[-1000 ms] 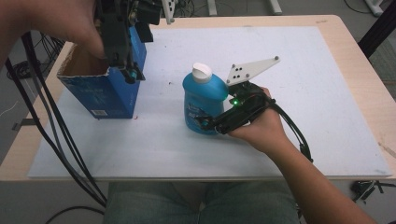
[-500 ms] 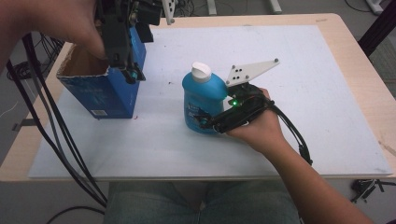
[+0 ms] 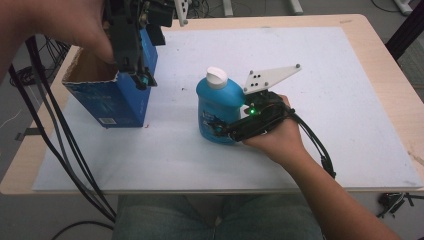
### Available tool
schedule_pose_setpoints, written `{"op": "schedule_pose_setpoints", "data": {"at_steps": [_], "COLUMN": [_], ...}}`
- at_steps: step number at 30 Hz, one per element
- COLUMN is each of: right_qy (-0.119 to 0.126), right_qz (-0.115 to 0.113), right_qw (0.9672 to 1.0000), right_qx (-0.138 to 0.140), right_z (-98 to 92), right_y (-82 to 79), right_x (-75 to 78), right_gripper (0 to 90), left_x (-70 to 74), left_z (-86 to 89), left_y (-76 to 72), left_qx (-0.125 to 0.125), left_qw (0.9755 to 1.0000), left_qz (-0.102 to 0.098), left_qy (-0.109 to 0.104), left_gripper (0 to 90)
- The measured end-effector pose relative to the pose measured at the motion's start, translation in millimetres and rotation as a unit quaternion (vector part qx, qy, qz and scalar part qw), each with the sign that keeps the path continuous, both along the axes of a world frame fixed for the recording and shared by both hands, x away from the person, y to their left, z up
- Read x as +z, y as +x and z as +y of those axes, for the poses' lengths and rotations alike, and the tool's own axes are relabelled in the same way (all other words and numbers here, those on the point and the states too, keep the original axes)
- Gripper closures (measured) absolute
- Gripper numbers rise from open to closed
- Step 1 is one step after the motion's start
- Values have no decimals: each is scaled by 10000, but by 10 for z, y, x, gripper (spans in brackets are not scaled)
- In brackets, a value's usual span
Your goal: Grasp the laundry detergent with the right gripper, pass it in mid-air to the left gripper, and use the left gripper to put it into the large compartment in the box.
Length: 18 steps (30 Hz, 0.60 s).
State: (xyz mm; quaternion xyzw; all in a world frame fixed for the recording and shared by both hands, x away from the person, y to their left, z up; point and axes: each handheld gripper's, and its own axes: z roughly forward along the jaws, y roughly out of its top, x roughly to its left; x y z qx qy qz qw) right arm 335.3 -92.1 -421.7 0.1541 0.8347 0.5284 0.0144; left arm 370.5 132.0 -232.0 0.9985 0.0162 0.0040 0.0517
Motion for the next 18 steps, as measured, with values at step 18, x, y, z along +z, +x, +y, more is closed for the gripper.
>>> {"op": "schedule_pose_setpoints", "data": {"at_steps": [18], "right_qy": [94], "right_qz": [-151], "right_qw": [9998], "right_qx": [99], "right_z": [32], "right_y": [-13], "right_x": [-22], "right_gripper": [399], "left_x": [-7], "left_z": [-2], "left_y": [15], "left_qx": [-4], "left_qw": [10000], "left_qz": [-3], "left_qy": [24], "left_gripper": [18]}}
